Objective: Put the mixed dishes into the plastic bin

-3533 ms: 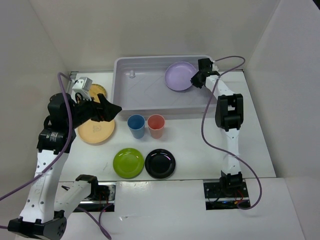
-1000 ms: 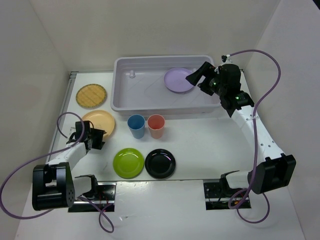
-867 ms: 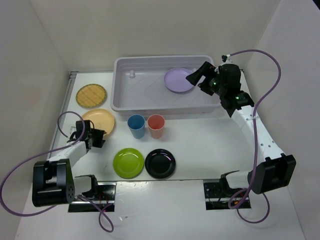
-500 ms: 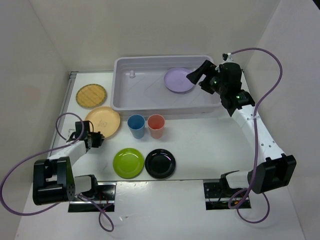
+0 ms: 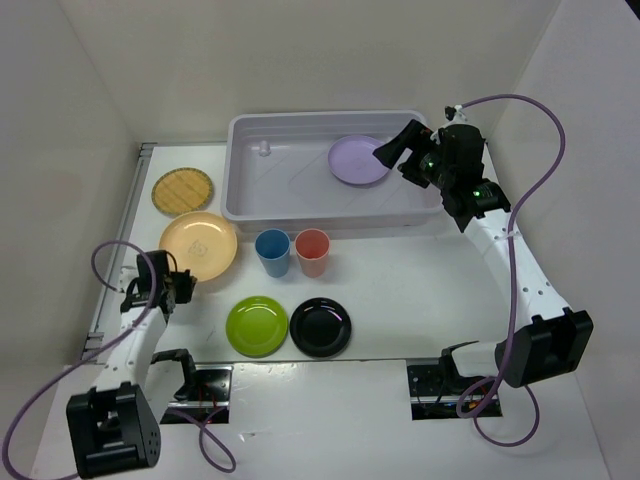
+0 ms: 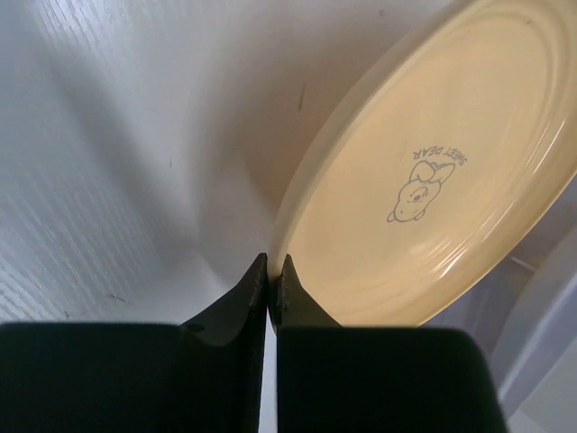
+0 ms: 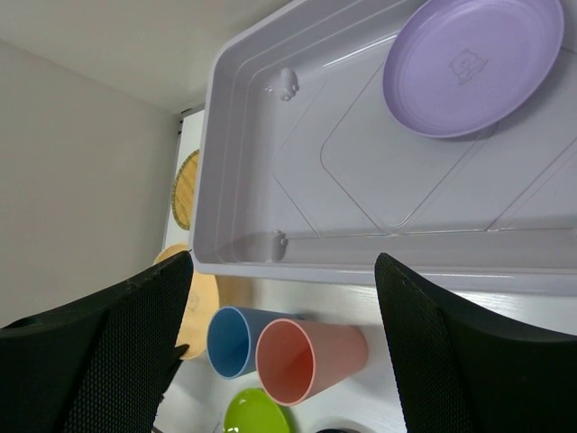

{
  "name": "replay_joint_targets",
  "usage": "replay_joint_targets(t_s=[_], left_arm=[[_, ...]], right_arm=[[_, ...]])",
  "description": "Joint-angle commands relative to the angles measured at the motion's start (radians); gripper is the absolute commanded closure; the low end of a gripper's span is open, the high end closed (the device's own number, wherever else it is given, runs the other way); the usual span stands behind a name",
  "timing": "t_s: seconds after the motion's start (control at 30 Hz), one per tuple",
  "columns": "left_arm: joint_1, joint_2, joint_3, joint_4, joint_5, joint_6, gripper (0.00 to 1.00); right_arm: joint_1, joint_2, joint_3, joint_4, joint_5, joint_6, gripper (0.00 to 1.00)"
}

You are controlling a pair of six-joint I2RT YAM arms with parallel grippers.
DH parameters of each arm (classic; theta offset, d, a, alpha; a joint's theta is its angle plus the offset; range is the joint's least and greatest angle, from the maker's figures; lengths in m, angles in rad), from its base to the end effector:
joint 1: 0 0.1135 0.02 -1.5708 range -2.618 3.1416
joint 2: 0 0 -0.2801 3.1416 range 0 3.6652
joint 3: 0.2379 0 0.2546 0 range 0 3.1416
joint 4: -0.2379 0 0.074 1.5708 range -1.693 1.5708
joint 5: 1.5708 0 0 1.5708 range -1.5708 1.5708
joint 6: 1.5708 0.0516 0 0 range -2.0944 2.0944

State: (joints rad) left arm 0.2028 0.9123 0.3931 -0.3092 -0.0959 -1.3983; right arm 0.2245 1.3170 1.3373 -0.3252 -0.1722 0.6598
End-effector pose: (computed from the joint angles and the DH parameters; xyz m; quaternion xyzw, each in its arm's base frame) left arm 0.1733 0.0407 0.1720 -0.6802 0.6357 -0.1670 0.3246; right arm 0.3050 0.0787 0.4122 0.1238 0.7953 0.3148 0.5030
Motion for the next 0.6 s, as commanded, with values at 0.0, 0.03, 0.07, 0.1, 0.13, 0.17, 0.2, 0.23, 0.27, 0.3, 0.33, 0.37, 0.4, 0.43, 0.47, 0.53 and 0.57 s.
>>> replay_joint_targets(t_s=[0.0, 0.03, 0.07, 0.1, 0.13, 0.17, 0.2, 0.23, 0.27, 0.3, 0.33, 0.37, 0.4, 0.43, 0.47, 0.53, 0.57], left_arm=[[0.020, -0.113, 0.021, -0.073, -0.066, 0.005, 1.00], [0.020, -0.130, 0.030, -0.108, -0.077, 0.019, 1.00], [0.029, -0.144, 0.045, -0.125, -0.087, 0.019, 1.00], [0.029, -0.167, 0.046, -0.137, -0.099, 0.034, 1.00], [0.029, -0.167, 0.046, -0.149, -0.099, 0.047, 1.00], [0.041, -0.182, 0.046, -0.165, -0.099, 0.047, 1.00], [0.050, -0.193, 0.046, -0.165, -0.099, 0.056, 1.00], [0.050, -0.193, 0.046, -0.175, -0.099, 0.056, 1.00], [0.063, -0.214, 0.046, -0.176, -0.099, 0.056, 1.00], [0.063, -0.226, 0.046, -0.176, -0.099, 0.065, 1.00], [0.063, -0.240, 0.055, -0.176, -0.099, 0.079, 1.00], [0.063, -0.271, 0.067, -0.176, -0.099, 0.088, 1.00], [0.063, -0.285, 0.084, -0.176, -0.090, 0.099, 1.00], [0.063, -0.285, 0.110, -0.192, -0.090, 0.120, 1.00], [0.063, -0.285, 0.191, -0.203, -0.099, 0.137, 1.00], [0.063, -0.262, 0.286, -0.202, -0.099, 0.238, 1.00], [0.063, -0.230, 0.330, -0.193, -0.084, 0.270, 1.00]], right_arm=[[-0.001, -0.021, 0.049, 0.002, -0.001, -0.019, 0.14], [-0.001, -0.021, 0.049, 0.002, -0.010, -0.019, 0.14], [-0.001, -0.021, 0.049, 0.002, -0.010, -0.019, 0.14], [-0.001, -0.021, 0.049, 0.002, -0.010, -0.019, 0.14], [-0.001, -0.021, 0.049, 0.002, -0.010, -0.019, 0.14], [-0.001, -0.021, 0.049, 0.002, -0.019, -0.019, 0.14], [-0.001, -0.030, 0.049, 0.002, -0.020, -0.019, 0.14], [-0.001, -0.030, 0.049, 0.002, -0.020, -0.019, 0.14], [-0.001, -0.030, 0.049, 0.002, -0.020, -0.019, 0.14], [-0.001, -0.030, 0.049, 0.002, -0.020, -0.019, 0.14], [-0.001, -0.030, 0.049, 0.002, -0.020, -0.019, 0.14], [-0.001, -0.030, 0.049, 0.002, -0.020, -0.019, 0.14], [-0.001, -0.030, 0.049, -0.008, -0.020, -0.019, 0.14], [-0.001, -0.030, 0.040, -0.008, -0.020, -0.019, 0.14], [-0.001, -0.030, 0.040, -0.008, -0.020, -0.019, 0.14], [-0.001, -0.030, 0.040, -0.008, -0.010, -0.019, 0.14], [-0.001, -0.030, 0.030, 0.001, -0.010, -0.019, 0.14]])
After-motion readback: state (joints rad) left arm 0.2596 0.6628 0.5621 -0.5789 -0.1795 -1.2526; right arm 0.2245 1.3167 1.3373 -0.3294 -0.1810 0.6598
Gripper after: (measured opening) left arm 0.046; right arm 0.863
